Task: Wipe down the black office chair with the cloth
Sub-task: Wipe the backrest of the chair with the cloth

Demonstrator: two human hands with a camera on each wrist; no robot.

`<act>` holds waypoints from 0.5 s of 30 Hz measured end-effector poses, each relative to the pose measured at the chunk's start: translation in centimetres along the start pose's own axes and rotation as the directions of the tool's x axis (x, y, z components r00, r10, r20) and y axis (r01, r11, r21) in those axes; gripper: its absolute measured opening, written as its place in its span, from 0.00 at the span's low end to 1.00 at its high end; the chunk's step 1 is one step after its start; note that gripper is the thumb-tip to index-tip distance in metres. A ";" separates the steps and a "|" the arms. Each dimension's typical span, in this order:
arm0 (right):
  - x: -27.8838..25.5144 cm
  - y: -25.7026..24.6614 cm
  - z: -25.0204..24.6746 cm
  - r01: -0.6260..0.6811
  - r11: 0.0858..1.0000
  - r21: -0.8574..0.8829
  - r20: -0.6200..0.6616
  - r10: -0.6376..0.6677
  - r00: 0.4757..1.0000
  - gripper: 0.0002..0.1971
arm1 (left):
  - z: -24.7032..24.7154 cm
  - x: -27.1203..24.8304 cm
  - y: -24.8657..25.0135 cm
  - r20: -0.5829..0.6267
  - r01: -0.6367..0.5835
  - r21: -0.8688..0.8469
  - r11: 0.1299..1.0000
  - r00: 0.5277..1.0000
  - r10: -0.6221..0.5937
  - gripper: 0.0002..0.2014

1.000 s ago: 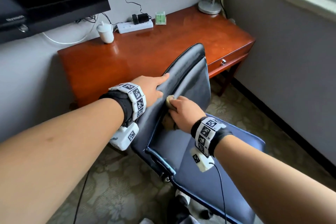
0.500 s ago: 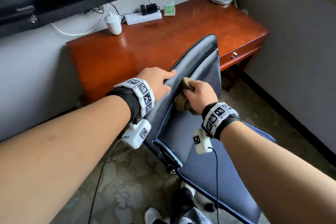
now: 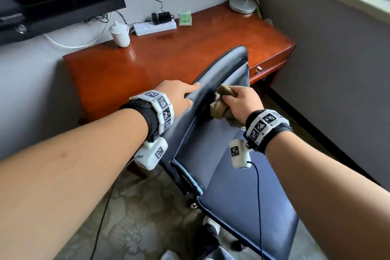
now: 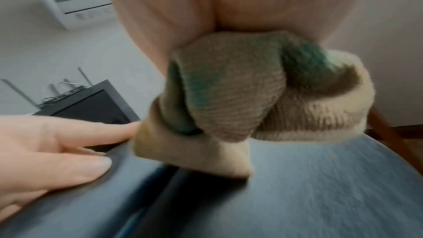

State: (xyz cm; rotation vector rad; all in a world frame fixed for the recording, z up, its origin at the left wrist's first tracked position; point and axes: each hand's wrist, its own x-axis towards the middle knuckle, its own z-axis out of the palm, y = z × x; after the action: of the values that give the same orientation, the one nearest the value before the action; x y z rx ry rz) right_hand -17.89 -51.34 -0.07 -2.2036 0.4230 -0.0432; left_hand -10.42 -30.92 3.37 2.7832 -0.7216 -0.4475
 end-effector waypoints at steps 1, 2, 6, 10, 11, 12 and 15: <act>0.2 -0.1 0.9 -0.008 1.000 -0.025 0.003 0.008 1.000 0.07 | 0.0 0.2 -0.1 0.000 0.001 0.006 1.000 1.000 -0.001 0.30; 0.2 0.0 2.2 0.011 0.997 -0.075 0.030 -0.009 0.999 0.06 | 0.0 0.4 -0.1 -0.002 0.000 0.012 1.000 1.000 0.001 0.30; -2.4 0.6 7.8 0.193 0.943 -0.271 0.128 -0.163 0.978 0.04 | -0.3 1.1 -1.0 0.013 0.008 0.023 1.000 1.000 -0.008 0.29; -4.2 0.6 6.7 0.344 0.901 -0.266 0.294 -0.264 0.919 0.13 | -0.6 1.7 -1.3 0.025 0.005 -0.034 0.999 1.000 -0.004 0.30; -3.4 0.9 5.2 0.329 0.907 -0.262 0.303 -0.247 0.920 0.12 | -0.6 1.9 -1.1 0.030 -0.009 -0.037 0.999 0.999 0.010 0.30; -2.3 1.2 3.5 0.281 0.931 -0.234 0.272 -0.215 0.938 0.11 | -0.6 2.1 -0.8 0.040 -0.026 -0.034 0.999 0.999 0.028 0.31; 1.1 1.9 -1.0 0.062 0.998 -0.017 0.008 -0.062 0.998 0.08 | -0.5 3.3 -0.3 0.110 -0.064 -0.005 0.998 0.992 0.064 0.37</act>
State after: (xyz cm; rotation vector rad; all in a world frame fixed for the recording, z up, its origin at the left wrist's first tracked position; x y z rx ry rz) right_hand -17.60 -53.52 -1.00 -2.2325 0.3523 -0.0652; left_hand -7.37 -32.27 2.98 2.7422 -0.8314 -0.5920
